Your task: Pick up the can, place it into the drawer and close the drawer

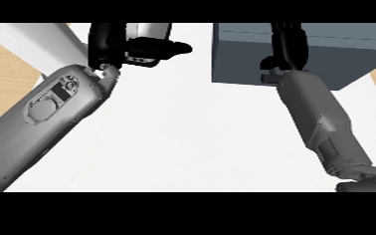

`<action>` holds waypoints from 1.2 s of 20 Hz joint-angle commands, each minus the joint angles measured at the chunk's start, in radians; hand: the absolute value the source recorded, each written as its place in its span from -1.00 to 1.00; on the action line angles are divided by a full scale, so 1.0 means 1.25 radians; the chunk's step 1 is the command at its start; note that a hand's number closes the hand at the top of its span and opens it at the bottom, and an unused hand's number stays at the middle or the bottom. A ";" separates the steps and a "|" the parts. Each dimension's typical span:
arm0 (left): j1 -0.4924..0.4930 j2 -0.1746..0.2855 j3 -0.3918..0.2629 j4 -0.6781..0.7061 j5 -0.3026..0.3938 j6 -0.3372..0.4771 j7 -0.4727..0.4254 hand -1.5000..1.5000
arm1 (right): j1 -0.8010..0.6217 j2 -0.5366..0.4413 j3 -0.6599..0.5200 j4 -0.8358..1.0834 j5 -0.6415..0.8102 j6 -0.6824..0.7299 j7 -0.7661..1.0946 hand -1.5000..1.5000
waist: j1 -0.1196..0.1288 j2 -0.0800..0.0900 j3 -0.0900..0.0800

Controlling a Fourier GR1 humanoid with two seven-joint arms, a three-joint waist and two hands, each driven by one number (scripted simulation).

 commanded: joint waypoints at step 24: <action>0.153 0.036 0.042 -0.115 -0.027 -0.019 -0.037 -1.00 | -0.171 0.077 -0.281 0.053 -0.327 0.136 -0.267 -1.00 | 0.002 0.009 0.006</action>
